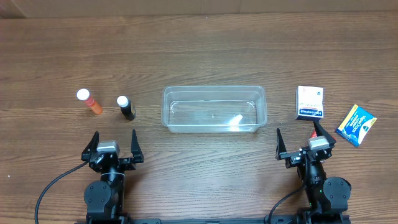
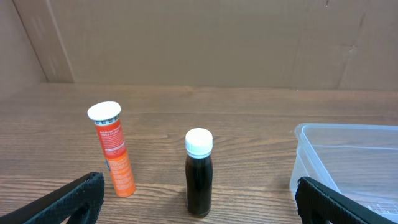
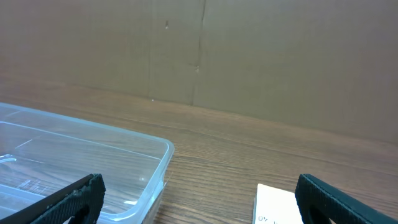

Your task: Pack container

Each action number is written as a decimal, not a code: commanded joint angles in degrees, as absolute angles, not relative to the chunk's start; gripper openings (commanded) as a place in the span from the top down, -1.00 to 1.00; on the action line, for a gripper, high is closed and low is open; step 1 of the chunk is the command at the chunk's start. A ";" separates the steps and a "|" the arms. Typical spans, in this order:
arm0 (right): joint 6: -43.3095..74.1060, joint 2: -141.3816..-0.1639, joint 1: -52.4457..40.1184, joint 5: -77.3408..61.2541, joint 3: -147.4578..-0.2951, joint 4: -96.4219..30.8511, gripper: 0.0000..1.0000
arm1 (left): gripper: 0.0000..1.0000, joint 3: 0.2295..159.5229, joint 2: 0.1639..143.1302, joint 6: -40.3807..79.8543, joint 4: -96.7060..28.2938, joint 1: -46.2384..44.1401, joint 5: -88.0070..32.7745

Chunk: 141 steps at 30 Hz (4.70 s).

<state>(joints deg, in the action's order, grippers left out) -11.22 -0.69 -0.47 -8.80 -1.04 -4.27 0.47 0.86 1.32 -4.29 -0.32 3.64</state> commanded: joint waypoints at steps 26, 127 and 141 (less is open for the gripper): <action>-11.38 -0.16 -0.30 -9.10 -0.47 -3.97 -1.00 | -1.00 0.27 0.25 1.48 -4.10 -0.45 2.98; 4.54 -69.25 -0.23 -4.97 -72.07 -63.55 -1.00 | 0.62 86.80 110.52 4.93 -63.86 1.15 -1.06; 4.60 -65.87 1.04 -5.17 -72.07 -62.92 -1.00 | 0.92 105.93 96.12 12.38 -79.50 -13.56 -2.98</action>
